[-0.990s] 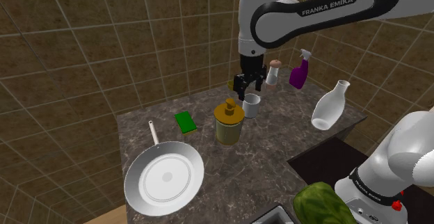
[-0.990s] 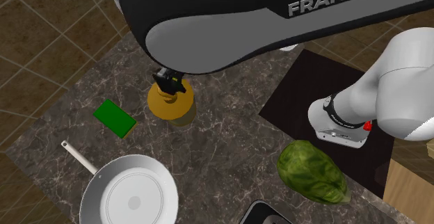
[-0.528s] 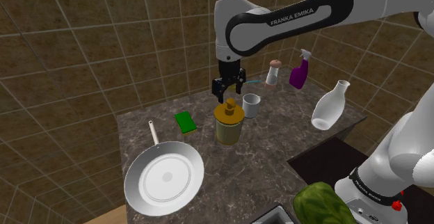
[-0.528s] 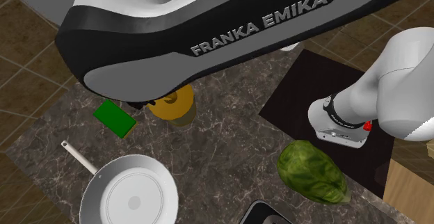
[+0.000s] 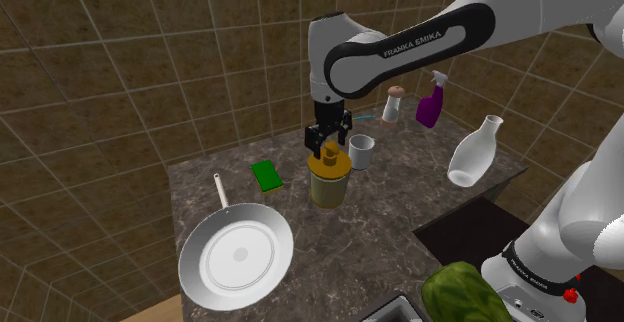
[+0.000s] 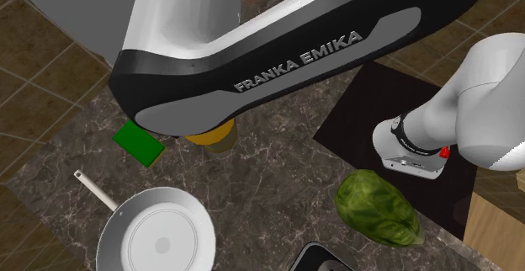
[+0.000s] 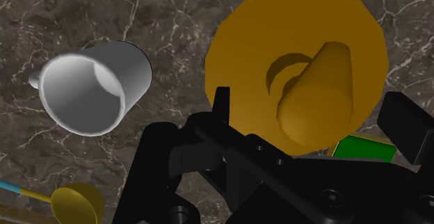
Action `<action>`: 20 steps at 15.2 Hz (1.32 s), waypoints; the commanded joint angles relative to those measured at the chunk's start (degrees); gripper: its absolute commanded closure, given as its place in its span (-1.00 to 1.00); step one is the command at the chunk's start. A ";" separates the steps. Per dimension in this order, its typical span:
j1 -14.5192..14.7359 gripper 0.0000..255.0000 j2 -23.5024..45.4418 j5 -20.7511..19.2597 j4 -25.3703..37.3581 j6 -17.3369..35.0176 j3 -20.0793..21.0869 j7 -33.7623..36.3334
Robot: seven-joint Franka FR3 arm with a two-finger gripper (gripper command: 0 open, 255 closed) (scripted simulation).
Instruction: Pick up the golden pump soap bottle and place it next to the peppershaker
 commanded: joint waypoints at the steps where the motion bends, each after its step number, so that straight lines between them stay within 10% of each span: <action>1: 0.01 -1.00 0.09 -0.03 -0.14 0.26 0.00 0.03; 6: 0.01 -1.00 0.08 -0.03 -0.14 0.25 0.00 0.02; 7: 0.01 1.00 0.08 -0.03 -0.14 0.25 0.00 0.02; 20: -0.06 1.00 -0.97 0.32 1.75 -2.64 0.02 -0.16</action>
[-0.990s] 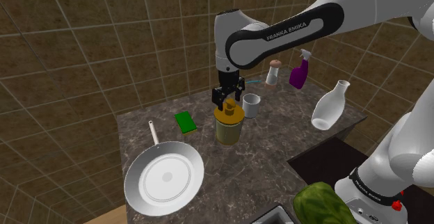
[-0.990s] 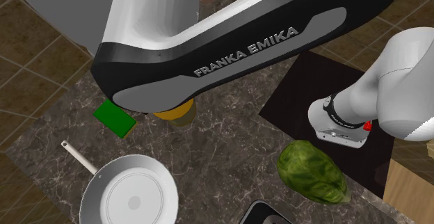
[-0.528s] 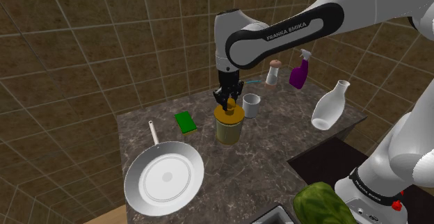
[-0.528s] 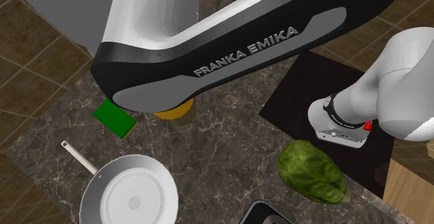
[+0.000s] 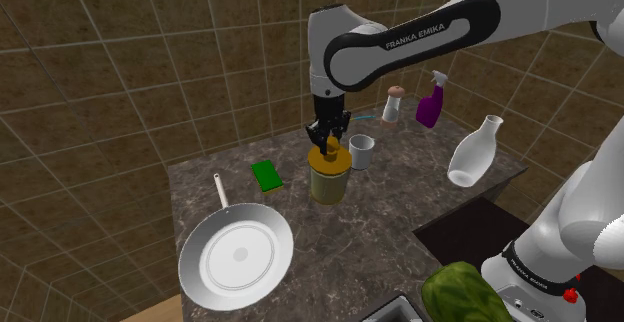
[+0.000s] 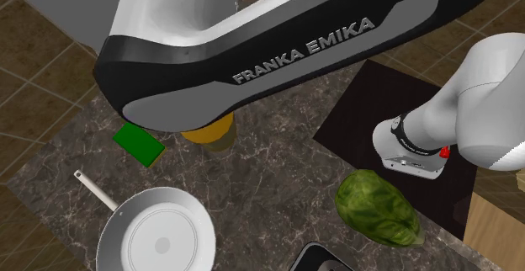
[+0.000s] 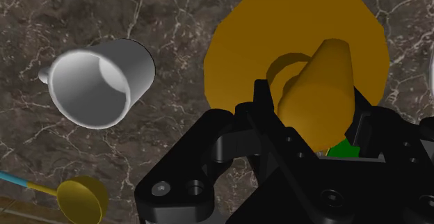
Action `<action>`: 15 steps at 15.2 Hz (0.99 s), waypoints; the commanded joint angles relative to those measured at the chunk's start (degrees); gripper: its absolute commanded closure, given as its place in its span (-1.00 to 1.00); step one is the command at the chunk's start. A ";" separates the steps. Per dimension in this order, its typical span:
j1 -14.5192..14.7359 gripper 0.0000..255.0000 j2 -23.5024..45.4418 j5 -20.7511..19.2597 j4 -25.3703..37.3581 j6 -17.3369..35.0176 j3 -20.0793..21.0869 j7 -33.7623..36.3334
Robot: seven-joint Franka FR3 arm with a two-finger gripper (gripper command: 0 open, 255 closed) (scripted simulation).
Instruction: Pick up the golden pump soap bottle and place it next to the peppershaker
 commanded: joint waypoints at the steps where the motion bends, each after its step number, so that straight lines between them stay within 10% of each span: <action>1: -0.05 1.00 -0.61 0.20 0.74 -1.29 0.00 -0.12; 15: -0.18 1.00 -2.63 0.81 9.22 -11.69 -0.01 -0.32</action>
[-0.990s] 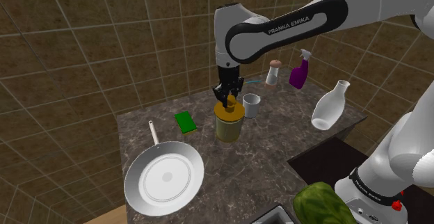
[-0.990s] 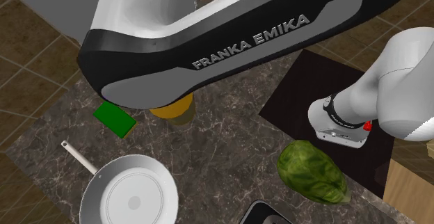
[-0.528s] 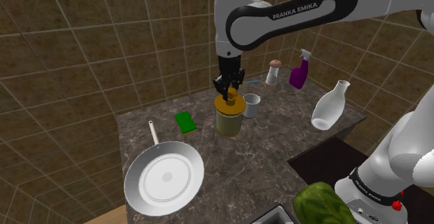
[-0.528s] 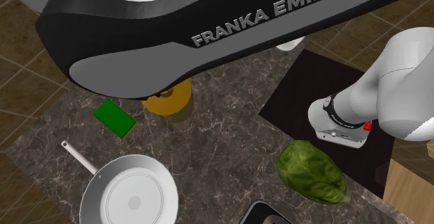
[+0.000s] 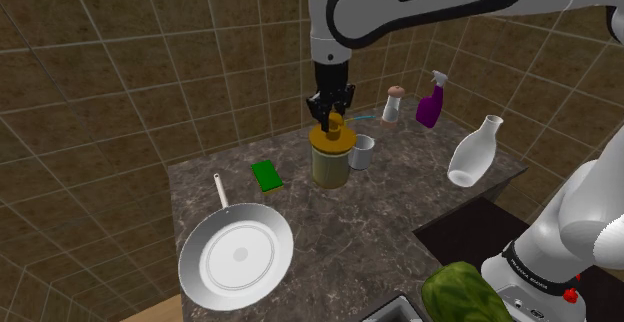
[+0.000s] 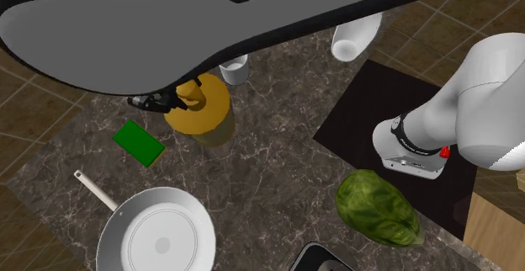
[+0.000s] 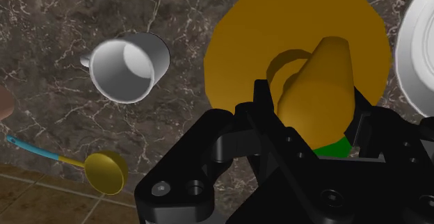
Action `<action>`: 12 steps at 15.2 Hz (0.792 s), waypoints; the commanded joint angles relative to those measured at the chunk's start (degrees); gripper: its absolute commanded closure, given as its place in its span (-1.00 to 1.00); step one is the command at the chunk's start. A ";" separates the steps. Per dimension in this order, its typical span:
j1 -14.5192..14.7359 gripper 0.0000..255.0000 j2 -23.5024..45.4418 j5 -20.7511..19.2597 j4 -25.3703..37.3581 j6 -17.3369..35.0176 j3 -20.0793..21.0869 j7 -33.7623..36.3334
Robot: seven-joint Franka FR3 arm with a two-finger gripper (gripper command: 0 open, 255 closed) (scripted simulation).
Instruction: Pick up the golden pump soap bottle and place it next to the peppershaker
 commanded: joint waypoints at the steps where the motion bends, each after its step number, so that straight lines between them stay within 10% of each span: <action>1: 0.01 1.00 -0.07 0.01 1.51 -1.56 0.01 0.03; 12: 0.09 1.00 0.30 -0.11 10.43 -10.12 0.07 0.34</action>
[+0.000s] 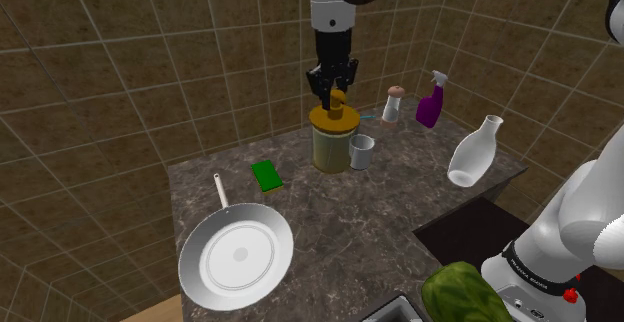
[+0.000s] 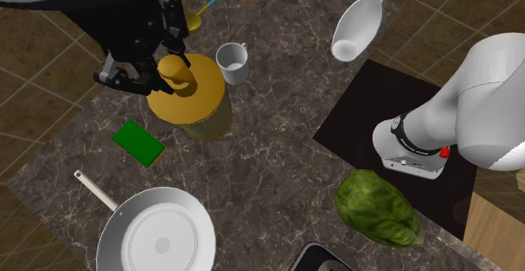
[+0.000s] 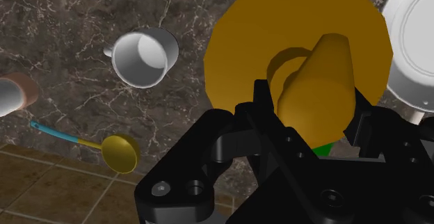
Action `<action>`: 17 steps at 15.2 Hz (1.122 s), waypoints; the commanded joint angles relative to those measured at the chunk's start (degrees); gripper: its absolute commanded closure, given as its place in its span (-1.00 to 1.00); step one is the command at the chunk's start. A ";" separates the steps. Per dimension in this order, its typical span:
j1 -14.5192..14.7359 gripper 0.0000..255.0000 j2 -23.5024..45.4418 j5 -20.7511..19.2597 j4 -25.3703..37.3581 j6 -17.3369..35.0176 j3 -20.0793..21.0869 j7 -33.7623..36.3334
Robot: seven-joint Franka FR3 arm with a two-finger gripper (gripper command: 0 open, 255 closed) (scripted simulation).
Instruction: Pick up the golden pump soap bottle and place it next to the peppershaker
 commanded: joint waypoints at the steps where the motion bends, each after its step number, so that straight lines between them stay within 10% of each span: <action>1: 0.07 1.00 0.13 -0.03 1.69 -1.56 0.06 0.15; 17: 1.01 1.00 4.65 -1.41 20.00 -15.55 0.57 1.46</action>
